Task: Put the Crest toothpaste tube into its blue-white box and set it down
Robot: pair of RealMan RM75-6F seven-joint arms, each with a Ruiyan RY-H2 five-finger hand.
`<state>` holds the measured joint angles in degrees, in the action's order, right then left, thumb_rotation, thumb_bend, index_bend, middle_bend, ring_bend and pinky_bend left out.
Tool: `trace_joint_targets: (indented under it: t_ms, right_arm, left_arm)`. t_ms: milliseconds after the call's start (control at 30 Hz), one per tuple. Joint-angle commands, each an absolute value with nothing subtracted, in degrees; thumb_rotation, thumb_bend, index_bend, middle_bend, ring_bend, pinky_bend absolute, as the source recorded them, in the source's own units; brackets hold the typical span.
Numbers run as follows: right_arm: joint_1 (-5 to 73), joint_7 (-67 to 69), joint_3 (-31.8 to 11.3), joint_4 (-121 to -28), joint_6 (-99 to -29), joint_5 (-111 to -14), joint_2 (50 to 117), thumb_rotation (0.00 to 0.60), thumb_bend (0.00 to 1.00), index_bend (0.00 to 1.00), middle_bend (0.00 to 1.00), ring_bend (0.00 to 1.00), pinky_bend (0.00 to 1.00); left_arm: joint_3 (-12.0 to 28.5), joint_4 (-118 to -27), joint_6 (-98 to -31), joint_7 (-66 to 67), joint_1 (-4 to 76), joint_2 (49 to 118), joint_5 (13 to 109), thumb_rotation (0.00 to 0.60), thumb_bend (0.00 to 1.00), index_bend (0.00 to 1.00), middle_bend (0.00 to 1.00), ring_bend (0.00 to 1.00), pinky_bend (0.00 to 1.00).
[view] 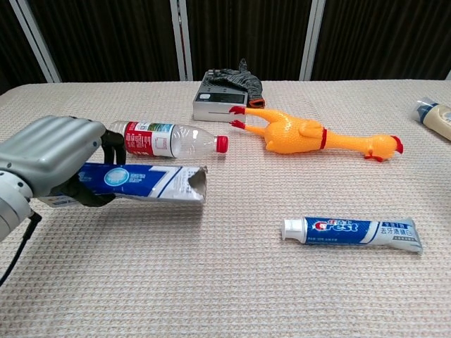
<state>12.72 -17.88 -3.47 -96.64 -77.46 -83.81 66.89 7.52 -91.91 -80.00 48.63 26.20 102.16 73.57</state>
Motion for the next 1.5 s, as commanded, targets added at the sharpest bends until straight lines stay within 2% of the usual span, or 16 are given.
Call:
trace_joint_targets:
  t_ms: [33,233,467,700,1133,1500]
  right_arm:
    - [13.3,-18.4,-3.7,-97.3,-77.0,-84.0,67.4,0.600,0.35,0.20,0.23,0.07,0.00]
    - [15.3,-21.3,-3.3,-103.0,-74.5,-85.8,68.8,0.600,0.35,0.23,0.28,0.07,0.00]
    - [18.3,-34.3,0.0,-115.0,-65.6,-81.3,70.2,0.600,0.35,0.24,0.31,0.07,0.00]
    - [20.2,-42.4,0.4,-116.6,-62.6,-73.1,73.7,0.600,0.35,0.26,0.33,0.08,0.00]
    - [24.4,-40.6,-3.8,-110.4,-61.8,-66.7,80.1,0.600,0.35,0.26,0.34,0.09,0.00]
    - [24.2,-32.2,-2.0,-102.0,-61.3,-68.6,81.9,0.600,0.35,0.27,0.40,0.11,0.00]
  left_arm:
    - [9.3,-96.9,-82.1,47.9,26.1,98.6,75.6,0.600,0.32,0.46,0.48,0.25,0.20]
    - [13.1,-108.9,-85.2,45.2,24.8,90.0,77.6,0.600,0.32,0.46,0.47,0.25,0.20]
    - [17.1,-120.8,-86.7,40.4,22.4,79.3,75.6,0.600,0.31,0.46,0.46,0.25,0.20]
    - [18.1,-124.3,-86.5,36.7,21.0,73.4,73.5,0.600,0.31,0.45,0.46,0.25,0.20]
    - [16.6,-122.1,-85.4,36.5,22.5,74.2,73.1,0.600,0.31,0.45,0.46,0.25,0.20]
    - [15.0,-119.9,-85.1,38.4,23.5,76.5,72.0,0.600,0.31,0.46,0.46,0.25,0.20]
